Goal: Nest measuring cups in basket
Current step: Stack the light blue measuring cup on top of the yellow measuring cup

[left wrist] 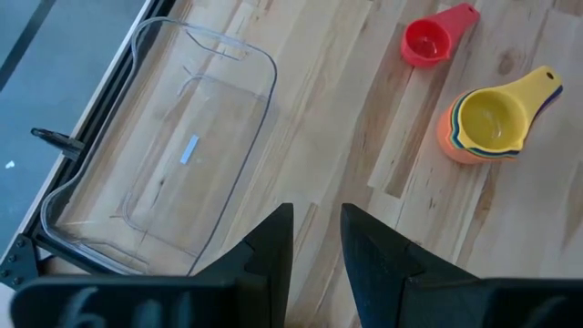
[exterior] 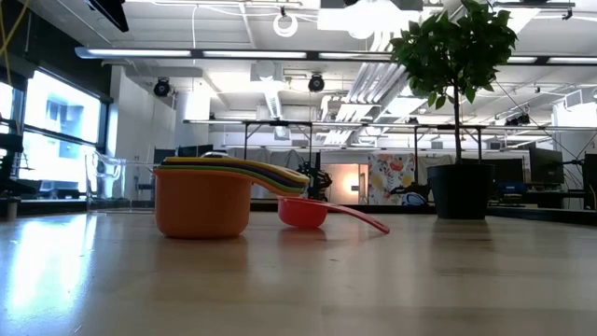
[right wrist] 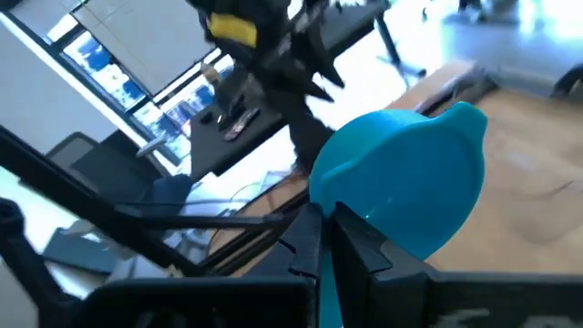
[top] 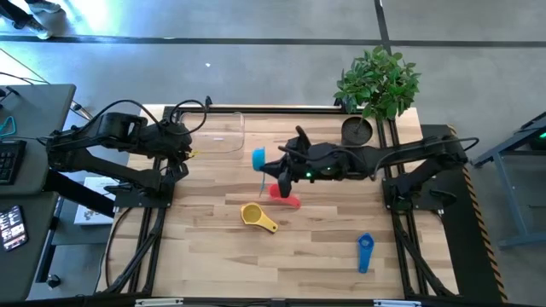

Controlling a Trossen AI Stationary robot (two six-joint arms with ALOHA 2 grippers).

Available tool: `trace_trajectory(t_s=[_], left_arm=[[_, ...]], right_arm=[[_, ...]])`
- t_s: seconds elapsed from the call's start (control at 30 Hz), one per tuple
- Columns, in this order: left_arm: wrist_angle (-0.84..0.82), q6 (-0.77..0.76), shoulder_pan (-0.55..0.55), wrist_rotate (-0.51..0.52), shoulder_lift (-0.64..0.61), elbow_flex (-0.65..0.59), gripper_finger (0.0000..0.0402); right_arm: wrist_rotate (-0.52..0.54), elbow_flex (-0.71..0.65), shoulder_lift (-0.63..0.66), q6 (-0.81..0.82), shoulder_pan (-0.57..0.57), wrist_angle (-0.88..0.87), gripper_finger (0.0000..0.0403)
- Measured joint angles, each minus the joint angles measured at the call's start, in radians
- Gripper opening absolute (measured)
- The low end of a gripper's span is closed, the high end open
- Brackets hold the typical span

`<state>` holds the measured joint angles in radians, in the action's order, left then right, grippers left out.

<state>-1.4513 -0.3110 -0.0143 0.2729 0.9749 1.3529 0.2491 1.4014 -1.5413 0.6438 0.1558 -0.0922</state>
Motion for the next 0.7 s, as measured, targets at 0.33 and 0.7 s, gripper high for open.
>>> trace_trajectory(t_s=[0.33,0.7], left_arm=[[0.001,0.0,0.0,0.0,0.0,0.0,0.0085],[0.006,-0.032,0.0,0.001,0.0,0.0,0.0085]], right_arm=[[-0.187,0.0,-0.122,0.12,-0.008,-0.02,0.0],[-0.327,0.065,-0.213,0.077,-0.019,-0.118,0.0]])
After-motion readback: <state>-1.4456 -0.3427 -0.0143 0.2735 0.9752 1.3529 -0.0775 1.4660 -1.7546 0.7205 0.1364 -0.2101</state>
